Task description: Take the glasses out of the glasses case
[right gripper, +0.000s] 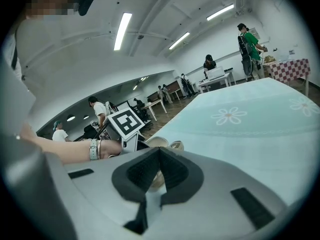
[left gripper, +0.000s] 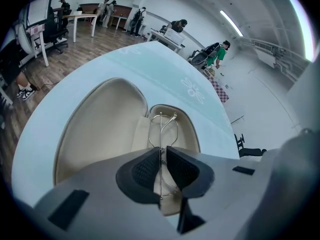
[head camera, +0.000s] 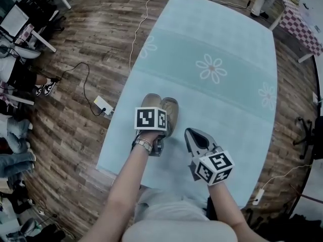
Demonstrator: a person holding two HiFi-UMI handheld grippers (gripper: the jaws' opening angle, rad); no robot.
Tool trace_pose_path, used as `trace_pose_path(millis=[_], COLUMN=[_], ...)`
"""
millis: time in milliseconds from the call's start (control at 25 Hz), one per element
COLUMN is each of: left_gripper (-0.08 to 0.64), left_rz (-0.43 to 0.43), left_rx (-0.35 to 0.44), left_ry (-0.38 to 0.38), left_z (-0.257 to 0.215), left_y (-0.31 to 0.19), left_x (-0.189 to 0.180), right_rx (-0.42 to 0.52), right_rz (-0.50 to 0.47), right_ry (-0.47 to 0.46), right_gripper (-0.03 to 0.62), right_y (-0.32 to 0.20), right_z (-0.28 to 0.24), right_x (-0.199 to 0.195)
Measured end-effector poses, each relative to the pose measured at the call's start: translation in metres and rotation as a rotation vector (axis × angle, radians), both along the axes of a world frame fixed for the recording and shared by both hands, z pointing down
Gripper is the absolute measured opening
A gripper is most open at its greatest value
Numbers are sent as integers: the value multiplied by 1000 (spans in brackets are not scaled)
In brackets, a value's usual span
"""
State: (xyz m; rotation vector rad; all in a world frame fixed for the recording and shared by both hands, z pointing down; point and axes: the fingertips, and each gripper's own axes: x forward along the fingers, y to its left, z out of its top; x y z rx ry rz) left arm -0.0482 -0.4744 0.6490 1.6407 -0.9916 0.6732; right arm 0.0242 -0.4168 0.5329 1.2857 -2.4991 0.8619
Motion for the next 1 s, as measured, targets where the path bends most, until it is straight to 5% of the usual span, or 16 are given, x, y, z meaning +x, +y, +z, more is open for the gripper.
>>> trace_pose_path(millis=[320, 1000], left_gripper=[32, 31], left_rz=[-2, -79], left_rx=[42, 109], left_ry=[-26, 123], left_z=[-1, -33], left_y=[-3, 0], left_x=[-2, -3], right_rx=[-1, 55], right_rz=[12, 37], right_ry=[13, 10], right_gripper=[8, 8], right_y=[1, 10], right_z=[1, -21], right_x=[0, 2])
